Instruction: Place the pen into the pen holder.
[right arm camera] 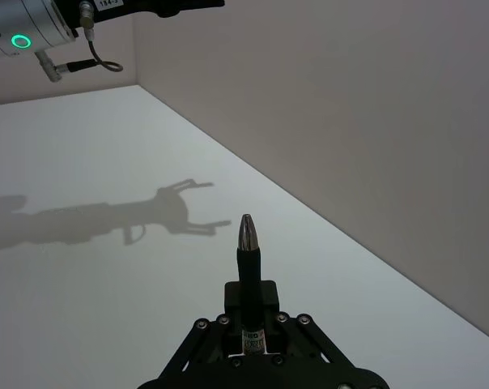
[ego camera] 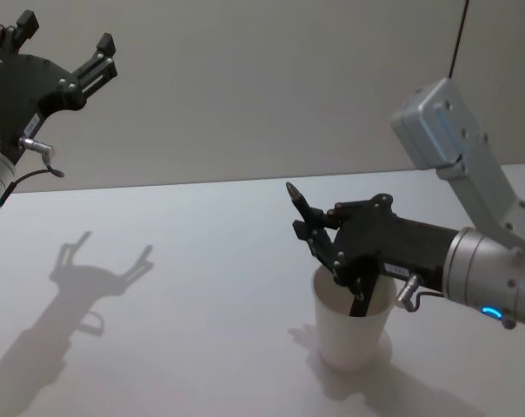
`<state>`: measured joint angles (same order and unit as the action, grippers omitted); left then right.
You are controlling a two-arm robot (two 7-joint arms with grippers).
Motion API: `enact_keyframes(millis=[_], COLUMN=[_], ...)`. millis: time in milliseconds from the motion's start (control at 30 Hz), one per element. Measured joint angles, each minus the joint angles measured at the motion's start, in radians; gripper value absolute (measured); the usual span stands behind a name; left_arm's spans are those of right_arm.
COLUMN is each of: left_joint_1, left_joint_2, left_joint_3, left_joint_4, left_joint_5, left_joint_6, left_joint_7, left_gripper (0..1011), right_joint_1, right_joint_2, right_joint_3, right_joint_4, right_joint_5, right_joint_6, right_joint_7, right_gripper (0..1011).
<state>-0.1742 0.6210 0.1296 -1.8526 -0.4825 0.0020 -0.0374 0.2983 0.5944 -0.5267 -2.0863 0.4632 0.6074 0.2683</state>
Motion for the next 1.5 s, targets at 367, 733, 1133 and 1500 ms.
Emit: enact_keyframes(millis=[367,733,1133,1500], left_joint_1=[0.000,0.000,0.000,0.000], left_joint_2=[0.000,0.000,0.000,0.000], left_joint_3=[0.000,0.000,0.000,0.000], left_joint_4=[0.000,0.000,0.000,0.000], left_joint_5=[0.000,0.000,0.000,0.000], left_joint_6=[0.000,0.000,0.000,0.000], left_joint_7=[0.000,0.000,0.000,0.000], left_gripper=[1004,1004,1004,1004], right_joint_1=[0.001,-0.003,-0.005,-0.004], right_joint_2=[-0.003,0.004,0.008,0.010], right_joint_3=[-0.005,-0.005,-0.004,0.000], right_joint_4=[0.004,0.004,0.003,0.002], right_joint_5=[-0.016,-0.015,-0.013,-0.014], right_joint_6=[0.007,0.018,0.023,0.021], right_joint_7=[0.012,0.024,0.030,0.030], right_gripper=[131,260,639,951])
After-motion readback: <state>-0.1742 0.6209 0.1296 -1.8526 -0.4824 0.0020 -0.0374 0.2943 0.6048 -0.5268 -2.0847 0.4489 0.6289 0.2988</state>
